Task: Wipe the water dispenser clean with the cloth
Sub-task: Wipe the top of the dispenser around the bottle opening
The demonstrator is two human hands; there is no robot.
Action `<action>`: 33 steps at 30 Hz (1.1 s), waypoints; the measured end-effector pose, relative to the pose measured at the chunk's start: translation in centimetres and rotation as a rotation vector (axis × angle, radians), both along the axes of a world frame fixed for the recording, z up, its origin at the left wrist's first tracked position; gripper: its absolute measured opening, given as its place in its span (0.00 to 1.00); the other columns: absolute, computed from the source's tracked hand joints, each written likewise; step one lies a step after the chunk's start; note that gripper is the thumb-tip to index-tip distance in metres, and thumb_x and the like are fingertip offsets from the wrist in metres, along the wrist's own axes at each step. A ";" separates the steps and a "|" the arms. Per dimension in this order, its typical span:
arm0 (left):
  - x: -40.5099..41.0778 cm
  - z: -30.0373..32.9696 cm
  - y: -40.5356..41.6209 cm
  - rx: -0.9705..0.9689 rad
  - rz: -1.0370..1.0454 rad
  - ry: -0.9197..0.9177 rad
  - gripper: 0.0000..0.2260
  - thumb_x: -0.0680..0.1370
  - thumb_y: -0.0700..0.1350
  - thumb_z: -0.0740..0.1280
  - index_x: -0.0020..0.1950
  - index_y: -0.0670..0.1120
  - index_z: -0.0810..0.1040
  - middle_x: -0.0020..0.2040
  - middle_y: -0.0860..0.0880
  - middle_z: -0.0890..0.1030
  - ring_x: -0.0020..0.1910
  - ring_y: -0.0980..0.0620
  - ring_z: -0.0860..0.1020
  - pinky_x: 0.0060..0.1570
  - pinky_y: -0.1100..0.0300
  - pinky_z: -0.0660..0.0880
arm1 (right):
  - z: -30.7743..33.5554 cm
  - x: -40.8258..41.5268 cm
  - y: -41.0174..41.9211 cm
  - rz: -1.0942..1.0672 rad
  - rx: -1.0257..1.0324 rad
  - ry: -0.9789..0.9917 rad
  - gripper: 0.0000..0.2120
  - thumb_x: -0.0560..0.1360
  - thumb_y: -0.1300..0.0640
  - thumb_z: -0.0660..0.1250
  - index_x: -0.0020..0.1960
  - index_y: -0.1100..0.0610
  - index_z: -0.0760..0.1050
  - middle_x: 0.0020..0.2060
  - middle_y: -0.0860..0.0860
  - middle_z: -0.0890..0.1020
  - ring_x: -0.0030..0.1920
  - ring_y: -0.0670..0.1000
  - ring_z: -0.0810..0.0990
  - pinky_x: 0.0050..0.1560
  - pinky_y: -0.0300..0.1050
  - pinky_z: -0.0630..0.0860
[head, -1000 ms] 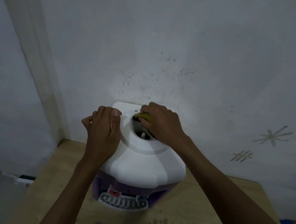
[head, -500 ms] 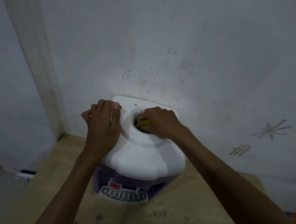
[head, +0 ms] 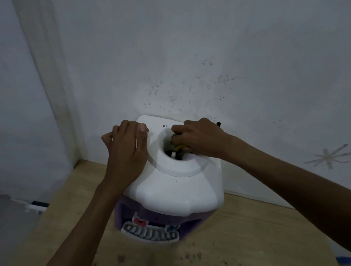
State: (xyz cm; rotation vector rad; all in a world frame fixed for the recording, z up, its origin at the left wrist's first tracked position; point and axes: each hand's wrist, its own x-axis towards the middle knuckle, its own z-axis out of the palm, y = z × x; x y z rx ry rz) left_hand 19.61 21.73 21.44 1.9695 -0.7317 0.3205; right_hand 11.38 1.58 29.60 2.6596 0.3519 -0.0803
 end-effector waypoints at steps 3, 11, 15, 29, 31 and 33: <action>0.0 -0.2 0.0 0.028 -0.010 0.007 0.22 0.84 0.57 0.46 0.51 0.48 0.76 0.49 0.52 0.75 0.51 0.53 0.70 0.57 0.60 0.53 | 0.1 0.1 1.5 -0.118 -0.158 0.047 0.11 0.80 0.61 0.62 0.40 0.51 0.71 0.43 0.47 0.71 0.35 0.52 0.73 0.30 0.43 0.52; 0.3 -0.2 -0.3 0.048 -0.005 0.004 0.24 0.84 0.58 0.44 0.52 0.47 0.76 0.50 0.51 0.75 0.52 0.52 0.70 0.59 0.56 0.55 | 2.8 2.5 4.1 -0.621 0.309 0.426 0.15 0.79 0.44 0.67 0.47 0.57 0.79 0.39 0.51 0.79 0.41 0.55 0.80 0.38 0.45 0.74; 0.3 -0.1 -0.3 0.043 -0.001 0.022 0.26 0.83 0.59 0.44 0.52 0.46 0.77 0.49 0.50 0.76 0.52 0.51 0.70 0.59 0.56 0.55 | 2.8 1.8 2.7 -0.805 0.810 0.425 0.17 0.77 0.43 0.72 0.47 0.58 0.82 0.41 0.50 0.82 0.42 0.52 0.80 0.43 0.46 0.79; 0.4 -0.7 -0.4 0.094 -0.117 -0.036 0.19 0.84 0.57 0.49 0.51 0.48 0.75 0.51 0.50 0.76 0.52 0.51 0.70 0.61 0.55 0.57 | 1.3 -1.1 3.8 -0.355 -0.101 0.106 0.07 0.80 0.59 0.63 0.46 0.52 0.78 0.46 0.48 0.77 0.44 0.52 0.74 0.31 0.42 0.57; 0.3 -0.6 -0.4 0.100 -0.108 -0.031 0.19 0.84 0.56 0.49 0.51 0.46 0.75 0.51 0.48 0.76 0.52 0.50 0.70 0.61 0.54 0.57 | 1.3 -0.8 4.5 -0.481 0.079 0.179 0.07 0.80 0.55 0.63 0.44 0.53 0.76 0.39 0.48 0.75 0.38 0.51 0.76 0.31 0.42 0.62; 0.3 -0.4 -0.3 0.108 -0.097 -0.031 0.19 0.84 0.55 0.49 0.50 0.46 0.75 0.50 0.48 0.76 0.51 0.50 0.70 0.59 0.54 0.57 | 1.9 0.1 5.5 -0.576 0.267 0.243 0.08 0.79 0.53 0.64 0.49 0.56 0.79 0.38 0.49 0.77 0.36 0.50 0.76 0.33 0.42 0.68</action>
